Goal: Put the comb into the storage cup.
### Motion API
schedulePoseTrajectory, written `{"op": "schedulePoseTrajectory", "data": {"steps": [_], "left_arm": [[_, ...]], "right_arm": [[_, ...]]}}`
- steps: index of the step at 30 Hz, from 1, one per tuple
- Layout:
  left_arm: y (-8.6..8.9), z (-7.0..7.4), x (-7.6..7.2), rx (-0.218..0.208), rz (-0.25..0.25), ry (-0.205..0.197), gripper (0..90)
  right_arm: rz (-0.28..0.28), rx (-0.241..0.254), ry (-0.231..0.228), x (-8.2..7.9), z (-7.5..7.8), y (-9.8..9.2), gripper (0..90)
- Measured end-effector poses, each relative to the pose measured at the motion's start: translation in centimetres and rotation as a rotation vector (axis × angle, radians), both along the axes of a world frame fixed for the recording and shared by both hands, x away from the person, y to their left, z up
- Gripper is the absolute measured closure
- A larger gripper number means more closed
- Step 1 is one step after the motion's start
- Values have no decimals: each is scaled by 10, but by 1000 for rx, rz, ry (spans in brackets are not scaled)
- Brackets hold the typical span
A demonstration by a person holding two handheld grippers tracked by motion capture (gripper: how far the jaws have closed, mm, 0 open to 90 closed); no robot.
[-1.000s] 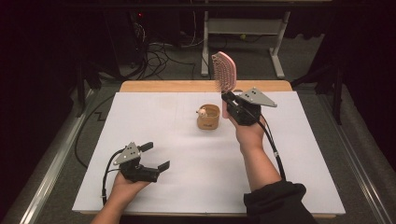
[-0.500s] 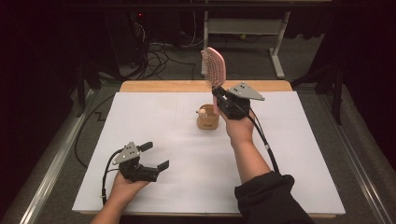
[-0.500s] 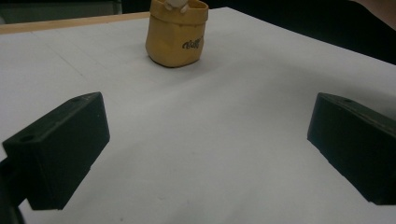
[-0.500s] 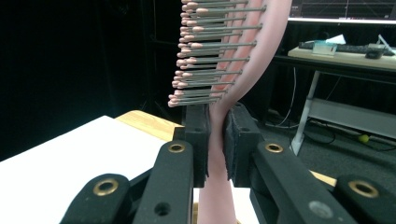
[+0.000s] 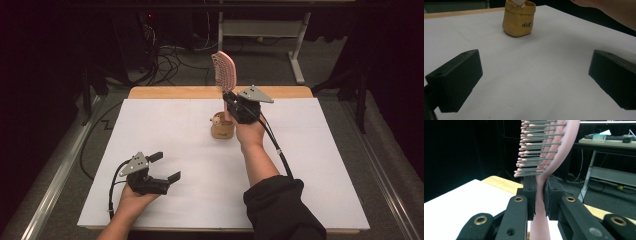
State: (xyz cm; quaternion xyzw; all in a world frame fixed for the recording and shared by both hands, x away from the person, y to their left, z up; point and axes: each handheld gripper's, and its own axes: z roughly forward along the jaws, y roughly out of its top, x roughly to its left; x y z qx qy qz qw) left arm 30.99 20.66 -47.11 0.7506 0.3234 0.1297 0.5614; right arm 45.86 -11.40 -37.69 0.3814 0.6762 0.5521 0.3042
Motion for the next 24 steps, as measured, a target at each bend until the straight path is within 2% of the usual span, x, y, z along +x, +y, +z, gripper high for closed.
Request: {"op": "schedulePoseTrajectory", "data": {"steps": [7,24], "left_arm": [[0,0,-1,7,-2,1,0],[1,0,-2,4,-2,2,0]], "right_arm": [[-10,11,19,7,-7,1,824],[-13,11,56,9,-22,2,824]]}}
